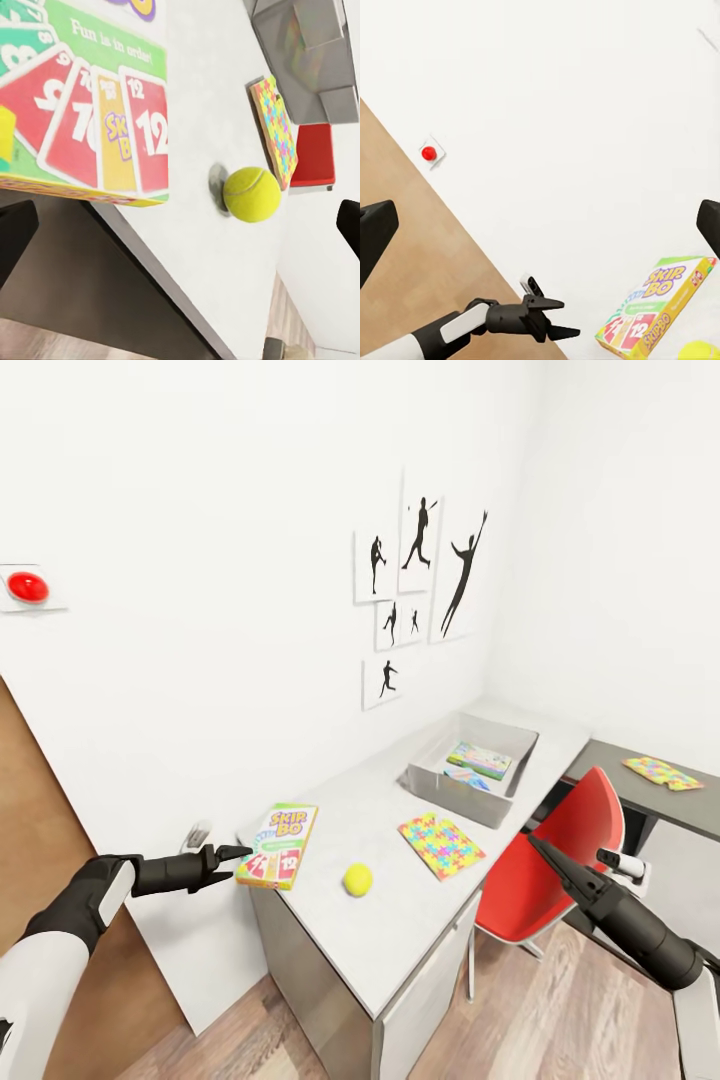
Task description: Put all the toys in the child's room - the three board games (two on the bed and one on the table), the two jigsaw puzzles on the table, and the tennis ball on the table - inside the toy box on the table in the child's room.
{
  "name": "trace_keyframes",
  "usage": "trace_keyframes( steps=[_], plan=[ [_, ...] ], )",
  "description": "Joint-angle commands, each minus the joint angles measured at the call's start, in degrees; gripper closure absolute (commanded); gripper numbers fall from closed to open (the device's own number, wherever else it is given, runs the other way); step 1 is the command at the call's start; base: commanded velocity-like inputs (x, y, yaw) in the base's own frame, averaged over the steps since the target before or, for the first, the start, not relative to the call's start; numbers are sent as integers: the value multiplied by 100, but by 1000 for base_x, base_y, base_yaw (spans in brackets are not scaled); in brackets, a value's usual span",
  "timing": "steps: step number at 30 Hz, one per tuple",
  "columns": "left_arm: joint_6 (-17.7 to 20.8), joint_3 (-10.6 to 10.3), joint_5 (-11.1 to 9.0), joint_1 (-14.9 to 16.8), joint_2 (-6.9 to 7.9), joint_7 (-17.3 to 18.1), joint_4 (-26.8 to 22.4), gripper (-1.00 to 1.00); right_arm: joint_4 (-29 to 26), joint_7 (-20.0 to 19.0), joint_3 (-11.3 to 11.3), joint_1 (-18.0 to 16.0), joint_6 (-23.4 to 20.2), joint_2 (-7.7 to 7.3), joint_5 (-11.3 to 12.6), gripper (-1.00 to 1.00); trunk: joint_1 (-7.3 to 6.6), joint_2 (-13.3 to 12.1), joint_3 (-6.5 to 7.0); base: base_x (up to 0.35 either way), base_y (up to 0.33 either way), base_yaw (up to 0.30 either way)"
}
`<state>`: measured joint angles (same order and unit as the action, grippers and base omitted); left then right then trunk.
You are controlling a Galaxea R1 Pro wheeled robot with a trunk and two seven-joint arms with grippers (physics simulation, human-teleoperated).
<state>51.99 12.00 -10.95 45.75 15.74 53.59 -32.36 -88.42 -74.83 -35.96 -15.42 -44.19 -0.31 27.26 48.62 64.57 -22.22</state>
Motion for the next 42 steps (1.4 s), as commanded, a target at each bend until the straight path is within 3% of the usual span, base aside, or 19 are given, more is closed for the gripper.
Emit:
trace_keyframes(
  steps=[1, 42],
  plan=[
    [29, 12, 6, 4, -1, 19, 1, -100, 10, -4, -1, -4, -46, 1, 16, -100, 23, 46, -25, 0, 0, 0],
    [39, 12, -1, 9, -19, 37, 0, -100, 106, 2, -7, -4, -55, -4, 16, -100, 923, 1690, -761, 0, 0, 0]
  ],
)
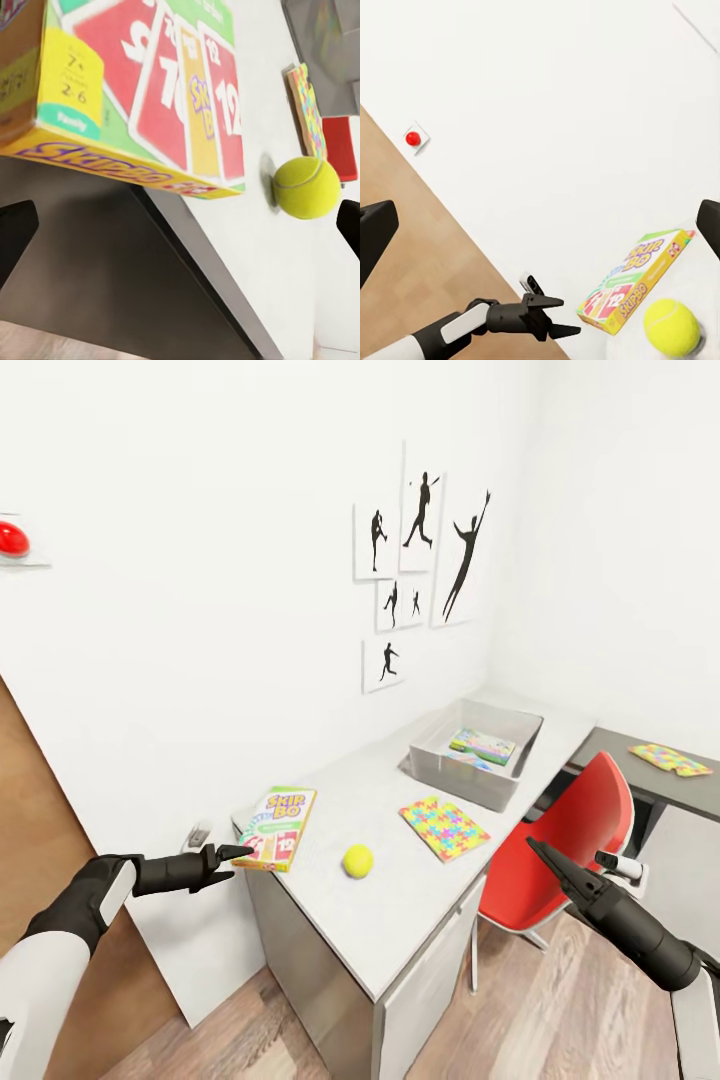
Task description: Put all the toys in the child's room - the three board games (two on the bed and one on the table), the two jigsaw puzzles on the table, and the tennis ball on the table - inside the toy box on the table in the child's room.
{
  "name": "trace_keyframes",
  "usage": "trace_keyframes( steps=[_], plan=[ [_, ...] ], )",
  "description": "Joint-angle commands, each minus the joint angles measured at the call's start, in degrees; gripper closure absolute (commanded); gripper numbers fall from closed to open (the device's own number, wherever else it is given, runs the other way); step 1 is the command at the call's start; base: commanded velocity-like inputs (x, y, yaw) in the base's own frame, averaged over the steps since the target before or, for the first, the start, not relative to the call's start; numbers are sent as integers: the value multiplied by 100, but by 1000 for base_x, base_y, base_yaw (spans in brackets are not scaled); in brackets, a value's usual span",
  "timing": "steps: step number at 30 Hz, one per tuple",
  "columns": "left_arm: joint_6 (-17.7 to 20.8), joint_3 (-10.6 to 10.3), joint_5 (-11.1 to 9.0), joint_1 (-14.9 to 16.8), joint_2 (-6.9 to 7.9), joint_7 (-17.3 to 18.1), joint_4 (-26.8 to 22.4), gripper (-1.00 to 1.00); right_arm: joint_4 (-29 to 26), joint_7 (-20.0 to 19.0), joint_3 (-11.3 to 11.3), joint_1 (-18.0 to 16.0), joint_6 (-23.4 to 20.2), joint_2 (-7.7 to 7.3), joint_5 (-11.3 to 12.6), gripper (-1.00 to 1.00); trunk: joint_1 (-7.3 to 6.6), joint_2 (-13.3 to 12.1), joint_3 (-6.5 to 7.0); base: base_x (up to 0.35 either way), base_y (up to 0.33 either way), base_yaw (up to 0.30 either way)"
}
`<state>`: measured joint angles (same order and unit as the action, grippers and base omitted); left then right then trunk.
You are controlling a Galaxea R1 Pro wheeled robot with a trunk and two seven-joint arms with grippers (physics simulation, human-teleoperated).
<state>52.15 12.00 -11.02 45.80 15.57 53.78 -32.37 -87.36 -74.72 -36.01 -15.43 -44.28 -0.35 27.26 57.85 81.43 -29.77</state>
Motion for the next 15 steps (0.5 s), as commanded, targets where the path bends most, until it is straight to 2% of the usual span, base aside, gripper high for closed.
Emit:
trace_keyframes(
  steps=[1, 11, 15],
  plan=[
    [24, 12, 6, 4, -1, 18, -2, -100, 2, -8, -3, -4, -45, 0, 16, -100, 22, 45, -24, 0, 0, 0],
    [24, 12, 4, 3, -1, 14, 2, -100, 3, -7, -3, -4, -45, 0, 16, -100, 242, 446, -204, 0, 0, 0],
    [15, 12, 4, 2, 4, 19, 0, -100, 3, -8, -3, -4, -42, 0, 16, -100, 242, 446, -204, 0, 0, 0]
  ],
)
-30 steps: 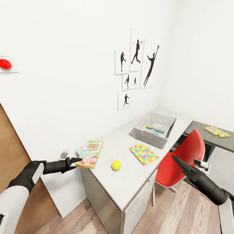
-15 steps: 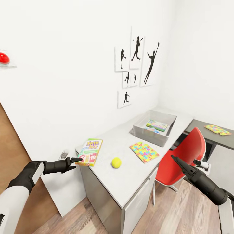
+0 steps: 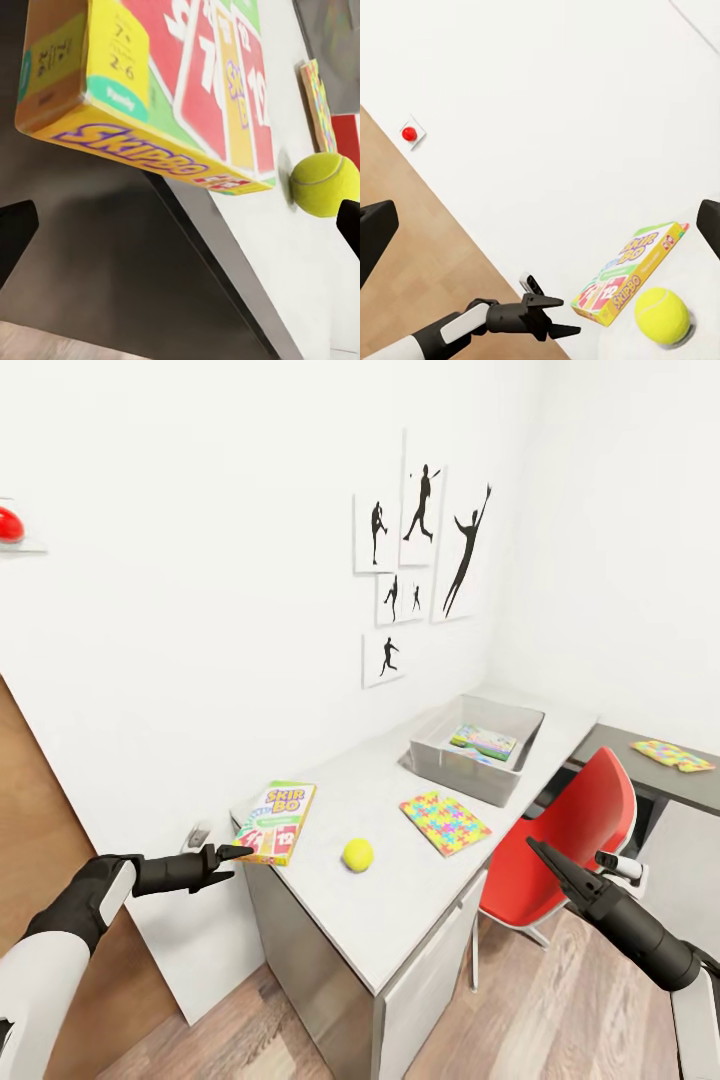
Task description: Put all the toys in the child's room - the three board games (two on the bed and one on the table), the two jigsaw puzzles on the table, and the tennis ball on the table - inside the toy box on the table in the child's room.
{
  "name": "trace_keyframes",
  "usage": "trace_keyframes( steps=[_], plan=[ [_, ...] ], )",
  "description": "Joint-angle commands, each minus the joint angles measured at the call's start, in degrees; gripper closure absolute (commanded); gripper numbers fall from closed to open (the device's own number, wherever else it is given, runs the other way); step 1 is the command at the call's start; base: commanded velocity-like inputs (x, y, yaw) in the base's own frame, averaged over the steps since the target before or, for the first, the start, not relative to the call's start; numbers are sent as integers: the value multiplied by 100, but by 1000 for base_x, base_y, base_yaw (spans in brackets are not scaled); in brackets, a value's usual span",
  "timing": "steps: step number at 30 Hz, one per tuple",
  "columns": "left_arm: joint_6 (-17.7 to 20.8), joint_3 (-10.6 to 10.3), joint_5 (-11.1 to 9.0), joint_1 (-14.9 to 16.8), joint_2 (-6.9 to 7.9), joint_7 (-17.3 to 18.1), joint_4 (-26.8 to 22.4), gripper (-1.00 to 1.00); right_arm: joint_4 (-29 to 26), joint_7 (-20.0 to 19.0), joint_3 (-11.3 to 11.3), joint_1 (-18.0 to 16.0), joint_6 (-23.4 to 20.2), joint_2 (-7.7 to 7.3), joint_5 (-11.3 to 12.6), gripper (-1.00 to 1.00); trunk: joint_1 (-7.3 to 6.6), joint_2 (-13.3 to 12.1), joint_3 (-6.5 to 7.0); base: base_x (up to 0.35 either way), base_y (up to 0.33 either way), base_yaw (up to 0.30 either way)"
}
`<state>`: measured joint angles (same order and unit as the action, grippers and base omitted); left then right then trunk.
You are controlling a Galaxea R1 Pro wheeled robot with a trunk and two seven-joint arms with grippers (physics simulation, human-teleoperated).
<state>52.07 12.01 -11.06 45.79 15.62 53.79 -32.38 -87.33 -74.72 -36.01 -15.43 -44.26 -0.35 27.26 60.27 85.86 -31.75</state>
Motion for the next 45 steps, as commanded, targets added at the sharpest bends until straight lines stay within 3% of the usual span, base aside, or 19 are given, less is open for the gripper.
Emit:
trace_keyframes(
  steps=[1, 45],
  plan=[
    [21, 12, 7, 5, 1, 24, 2, -100, 0, -8, -3, -4, -44, 0, 16, -100, 0, 3, -6, 0, 0, 0],
    [-44, 65, -1, -7, 29, 97, -3, -100, -3, -16, 6, -4, -39, 3, 7, -100, 0, 3, -6, 28, 30, 0]
  ],
)
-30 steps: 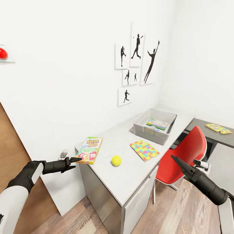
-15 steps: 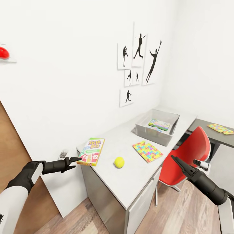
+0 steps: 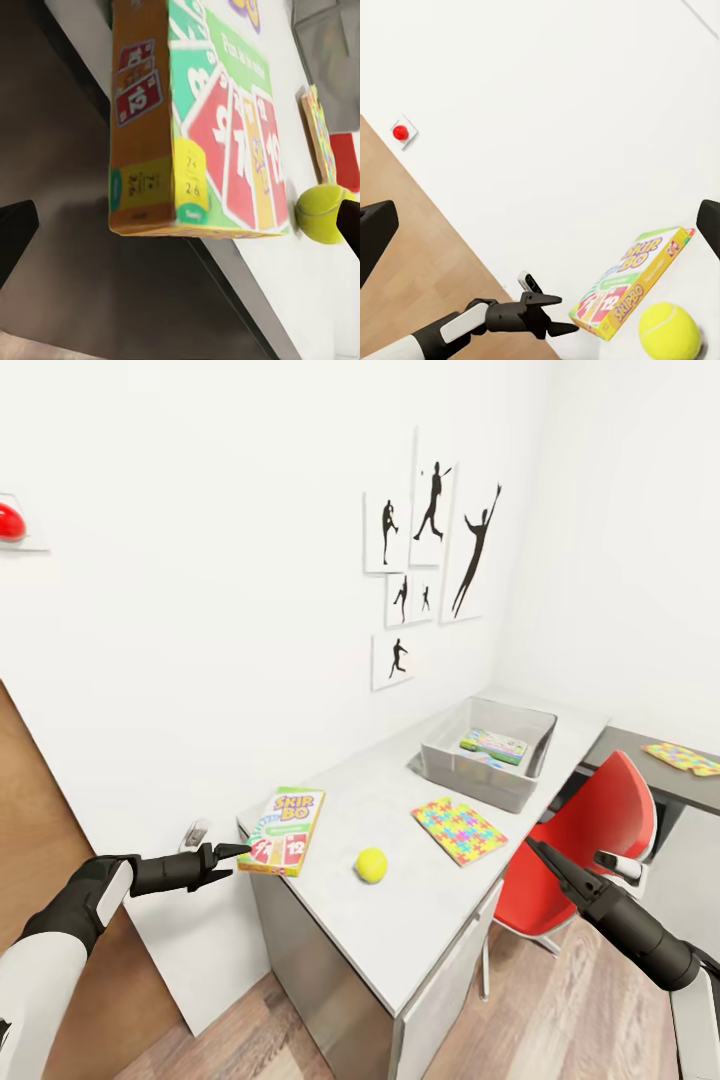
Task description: Put all the toys in the child's room - the three board games (two on the bed and one on the table), the two jigsaw puzzles on the table, and the tennis ball on the table - inside the toy box on the table in the child's room.
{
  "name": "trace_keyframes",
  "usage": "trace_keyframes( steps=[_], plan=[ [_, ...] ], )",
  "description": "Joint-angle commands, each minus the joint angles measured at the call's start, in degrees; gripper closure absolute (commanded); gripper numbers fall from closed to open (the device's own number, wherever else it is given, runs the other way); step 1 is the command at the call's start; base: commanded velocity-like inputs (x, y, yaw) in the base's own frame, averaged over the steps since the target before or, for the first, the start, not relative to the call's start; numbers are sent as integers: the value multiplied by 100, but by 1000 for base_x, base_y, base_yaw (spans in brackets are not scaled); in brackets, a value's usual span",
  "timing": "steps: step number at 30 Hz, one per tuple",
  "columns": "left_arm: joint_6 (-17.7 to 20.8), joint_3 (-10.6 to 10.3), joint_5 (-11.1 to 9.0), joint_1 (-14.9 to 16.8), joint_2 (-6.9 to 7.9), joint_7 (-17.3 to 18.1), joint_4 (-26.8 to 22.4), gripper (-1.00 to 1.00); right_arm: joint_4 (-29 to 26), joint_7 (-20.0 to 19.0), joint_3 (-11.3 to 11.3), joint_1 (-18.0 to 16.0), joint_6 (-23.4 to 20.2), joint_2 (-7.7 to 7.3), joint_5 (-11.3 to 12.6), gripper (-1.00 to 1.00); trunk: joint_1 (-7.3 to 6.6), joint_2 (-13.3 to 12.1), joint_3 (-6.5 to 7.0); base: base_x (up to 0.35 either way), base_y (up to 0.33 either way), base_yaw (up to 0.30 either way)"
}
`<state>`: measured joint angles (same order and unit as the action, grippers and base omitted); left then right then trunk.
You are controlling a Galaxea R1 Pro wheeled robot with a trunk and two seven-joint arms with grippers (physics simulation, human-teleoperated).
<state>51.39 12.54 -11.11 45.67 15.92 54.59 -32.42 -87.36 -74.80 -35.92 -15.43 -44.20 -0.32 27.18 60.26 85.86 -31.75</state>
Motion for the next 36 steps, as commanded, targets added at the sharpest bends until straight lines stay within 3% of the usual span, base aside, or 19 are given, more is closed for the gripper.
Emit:
trace_keyframes(
  steps=[1, 36],
  plan=[
    [22, 11, 4, 7, -1, 17, 2, -100, 0, -5, -3, -4, -45, 2, 15, -100, 1, 3, -6, 51, 34, 0],
    [11, 11, 5, 4, -10, 17, 7, -100, 2, -6, -3, -4, -39, 6, 15, -100, 1, 3, -6, 3, -27, 0]
  ],
)
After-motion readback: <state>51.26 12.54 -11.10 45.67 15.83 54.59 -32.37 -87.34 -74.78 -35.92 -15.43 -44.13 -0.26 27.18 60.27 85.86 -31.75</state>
